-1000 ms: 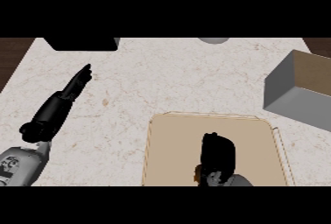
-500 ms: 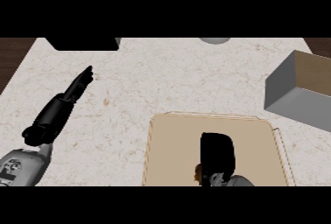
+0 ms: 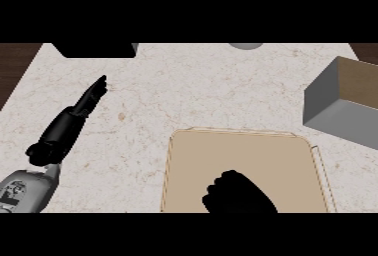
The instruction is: Pick the sweet potato from the tray and place it in the cardboard box
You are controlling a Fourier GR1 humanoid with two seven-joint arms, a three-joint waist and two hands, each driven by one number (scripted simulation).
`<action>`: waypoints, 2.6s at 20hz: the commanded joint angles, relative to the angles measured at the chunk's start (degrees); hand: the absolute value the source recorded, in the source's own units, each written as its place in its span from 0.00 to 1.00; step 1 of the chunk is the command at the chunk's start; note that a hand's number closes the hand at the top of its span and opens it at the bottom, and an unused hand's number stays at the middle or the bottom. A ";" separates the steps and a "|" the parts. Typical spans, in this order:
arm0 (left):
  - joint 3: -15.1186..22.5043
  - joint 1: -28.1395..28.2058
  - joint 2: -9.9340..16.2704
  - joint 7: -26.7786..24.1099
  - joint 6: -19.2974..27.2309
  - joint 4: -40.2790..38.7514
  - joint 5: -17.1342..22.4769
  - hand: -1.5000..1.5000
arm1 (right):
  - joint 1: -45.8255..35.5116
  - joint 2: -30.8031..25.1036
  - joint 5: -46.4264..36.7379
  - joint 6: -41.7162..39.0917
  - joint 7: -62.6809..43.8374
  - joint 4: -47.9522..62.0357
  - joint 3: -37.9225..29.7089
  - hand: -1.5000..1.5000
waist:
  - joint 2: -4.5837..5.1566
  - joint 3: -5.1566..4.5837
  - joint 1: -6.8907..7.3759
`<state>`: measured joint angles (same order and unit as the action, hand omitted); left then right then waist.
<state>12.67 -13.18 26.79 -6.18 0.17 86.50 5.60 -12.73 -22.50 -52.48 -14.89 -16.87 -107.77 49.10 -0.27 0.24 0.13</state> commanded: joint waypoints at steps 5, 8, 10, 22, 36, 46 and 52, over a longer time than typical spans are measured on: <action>-2.60 0.52 0.84 -1.33 -0.49 -2.47 -0.09 0.50 | 5.23 -21.25 5.70 10.51 21.67 -19.65 -12.09 1.00 | 0.18 -0.17 -1.84; -2.14 1.93 0.44 2.52 -0.81 3.39 1.30 0.50 | 10.27 -24.88 14.12 13.00 23.76 -23.00 -23.26 1.00 | -0.02 -0.12 -1.45; -2.76 2.35 1.10 -0.87 -1.41 0.51 0.25 0.50 | 11.33 -22.00 19.73 13.05 18.98 -23.85 -29.32 1.00 | 0.16 -0.19 -1.77; -2.57 1.99 -0.69 0.03 -2.92 1.89 -0.83 0.50 | 2.09 -22.05 43.21 7.74 15.69 -0.15 -58.20 1.00 | 0.35 -0.23 0.37; -0.46 -2.30 -5.83 -0.06 -2.34 -1.64 -4.81 0.50 | -14.28 -30.95 26.97 -3.90 31.81 41.07 -47.94 1.00 | 1.25 -0.21 2.47; -2.15 -0.66 -4.86 1.35 -4.30 0.68 -4.28 0.50 | -22.32 -33.22 16.92 -10.83 50.80 64.26 -40.79 0.00 | 0.94 -0.14 2.67; -3.12 -3.37 -6.07 2.06 -3.93 -1.63 -4.83 0.50 | -27.22 -30.05 20.05 -10.11 64.40 72.33 -44.05 0.00 | 1.01 -0.09 1.83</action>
<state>9.40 -15.83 21.97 -4.78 -4.35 85.67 1.27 -37.77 -55.10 -34.32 -23.73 39.92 -40.21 6.66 0.73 0.08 2.35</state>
